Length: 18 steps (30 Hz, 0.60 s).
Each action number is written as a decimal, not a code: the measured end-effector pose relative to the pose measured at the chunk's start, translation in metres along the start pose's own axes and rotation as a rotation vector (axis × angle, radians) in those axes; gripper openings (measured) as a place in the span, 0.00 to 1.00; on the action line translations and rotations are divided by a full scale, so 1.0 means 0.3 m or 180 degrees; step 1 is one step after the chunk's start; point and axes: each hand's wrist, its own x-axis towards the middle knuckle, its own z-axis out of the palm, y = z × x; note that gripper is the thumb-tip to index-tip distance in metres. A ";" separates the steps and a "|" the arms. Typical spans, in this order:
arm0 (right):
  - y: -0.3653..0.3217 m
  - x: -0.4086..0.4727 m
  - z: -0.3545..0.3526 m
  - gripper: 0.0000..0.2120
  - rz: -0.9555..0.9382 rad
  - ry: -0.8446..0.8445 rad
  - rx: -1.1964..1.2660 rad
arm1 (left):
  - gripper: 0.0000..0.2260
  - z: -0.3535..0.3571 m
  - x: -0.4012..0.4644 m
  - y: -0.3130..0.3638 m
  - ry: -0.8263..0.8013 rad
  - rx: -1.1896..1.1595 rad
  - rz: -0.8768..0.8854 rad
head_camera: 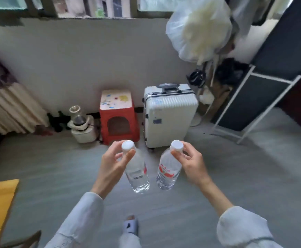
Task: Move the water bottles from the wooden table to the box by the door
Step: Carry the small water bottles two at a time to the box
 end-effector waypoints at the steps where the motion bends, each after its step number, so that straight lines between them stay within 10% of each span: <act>1: 0.006 0.005 -0.090 0.12 0.0006 0.0241 0.0088 | 0.07 0.089 0.044 0.028 -0.0236 -0.0006 0.0072; 18: 0.108 0.200 -1.349 0.07 0.0058 0.3106 0.0107 | 0.08 1.581 0.650 0.361 -0.2719 -0.0386 0.0392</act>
